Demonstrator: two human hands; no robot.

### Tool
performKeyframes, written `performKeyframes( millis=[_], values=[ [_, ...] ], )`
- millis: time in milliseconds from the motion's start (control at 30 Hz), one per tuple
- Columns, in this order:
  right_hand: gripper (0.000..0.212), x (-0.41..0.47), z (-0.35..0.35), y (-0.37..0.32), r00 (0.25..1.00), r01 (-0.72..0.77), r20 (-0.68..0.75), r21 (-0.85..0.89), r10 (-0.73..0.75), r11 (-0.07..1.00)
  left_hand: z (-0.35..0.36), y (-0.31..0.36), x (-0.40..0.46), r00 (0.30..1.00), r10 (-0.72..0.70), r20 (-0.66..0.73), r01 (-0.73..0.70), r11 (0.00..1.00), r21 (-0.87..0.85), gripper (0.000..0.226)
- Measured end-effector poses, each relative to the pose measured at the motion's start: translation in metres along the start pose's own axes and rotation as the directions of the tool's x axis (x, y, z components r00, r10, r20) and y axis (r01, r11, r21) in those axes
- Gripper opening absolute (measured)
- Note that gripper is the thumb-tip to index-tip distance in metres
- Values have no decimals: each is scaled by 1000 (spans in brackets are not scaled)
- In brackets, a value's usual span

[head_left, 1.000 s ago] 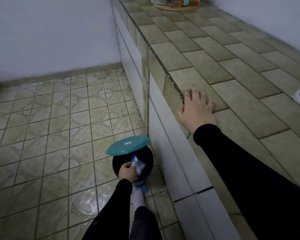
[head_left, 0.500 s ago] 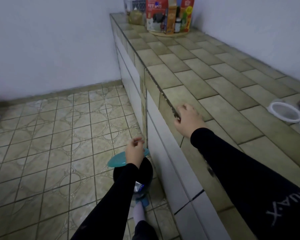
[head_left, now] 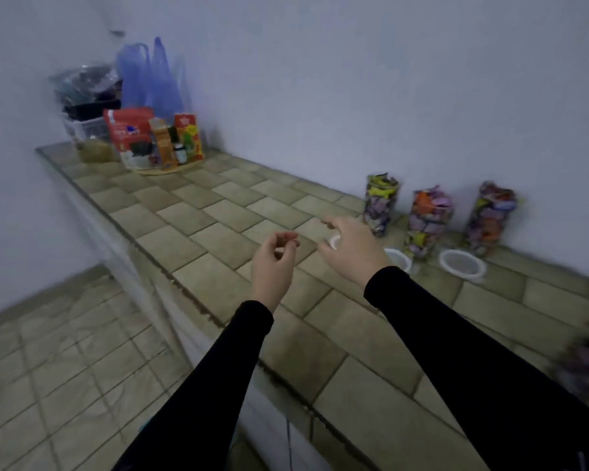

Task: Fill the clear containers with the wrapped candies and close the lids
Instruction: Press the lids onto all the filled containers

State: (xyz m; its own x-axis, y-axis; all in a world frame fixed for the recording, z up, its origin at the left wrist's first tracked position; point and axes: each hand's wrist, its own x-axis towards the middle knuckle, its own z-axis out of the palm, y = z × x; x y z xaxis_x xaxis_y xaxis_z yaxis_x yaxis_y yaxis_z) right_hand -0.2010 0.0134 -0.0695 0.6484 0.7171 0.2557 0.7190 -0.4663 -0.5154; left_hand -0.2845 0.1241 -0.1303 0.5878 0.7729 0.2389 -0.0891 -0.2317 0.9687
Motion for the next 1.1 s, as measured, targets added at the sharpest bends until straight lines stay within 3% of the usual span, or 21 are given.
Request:
performKeyframes(
  millis=[133, 300, 400, 567, 600, 667, 767, 833, 900, 1100],
  values=[
    [37, -32, -71, 46, 977, -87, -200, -28, 80, 996, 83, 34, -10, 967, 90, 237, -74, 994, -74, 13],
    [31, -91, -151, 99, 887, -243, -420, -65, 195, 968, 184, 68, -42, 798, 187, 573, -129, 982, -141, 14],
    [25, -139, -183, 130, 798, -307, -564, -77, 213, 948, 238, 79, -79, 675, 214, 706, -133, 977, -169, 37],
    [4, -223, -204, 169, 677, -435, -689, -88, 260, 896, 291, 73, -144, 507, 243, 827, -104, 970, -222, 81],
    [11, -237, -203, 175, 656, -469, -702, -92, 277, 878, 298, 69, -153, 480, 233, 846, -73, 971, -226, 90],
    [22, -267, -201, 187, 658, -542, -674, -115, 335, 832, 312, 63, -169, 475, 222, 851, -22, 970, -241, 95],
    [23, -300, -191, 206, 731, -659, -424, -238, 534, 713, 328, 53, -185, 531, 220, 819, -2, 966, -258, 91],
    [34, -312, -181, 222, 673, -736, -244, -311, 699, 601, 331, 50, -191, 552, 239, 799, -20, 961, -274, 90],
    [44, -318, -173, 236, 582, -785, -170, -373, 795, 495, 334, 50, -197, 556, 254, 791, -24, 957, -290, 89],
    [42, -314, -161, 246, 514, -815, -73, -355, 855, 459, 338, 46, -201, 572, 274, 773, -37, 950, -309, 88]
  ],
)
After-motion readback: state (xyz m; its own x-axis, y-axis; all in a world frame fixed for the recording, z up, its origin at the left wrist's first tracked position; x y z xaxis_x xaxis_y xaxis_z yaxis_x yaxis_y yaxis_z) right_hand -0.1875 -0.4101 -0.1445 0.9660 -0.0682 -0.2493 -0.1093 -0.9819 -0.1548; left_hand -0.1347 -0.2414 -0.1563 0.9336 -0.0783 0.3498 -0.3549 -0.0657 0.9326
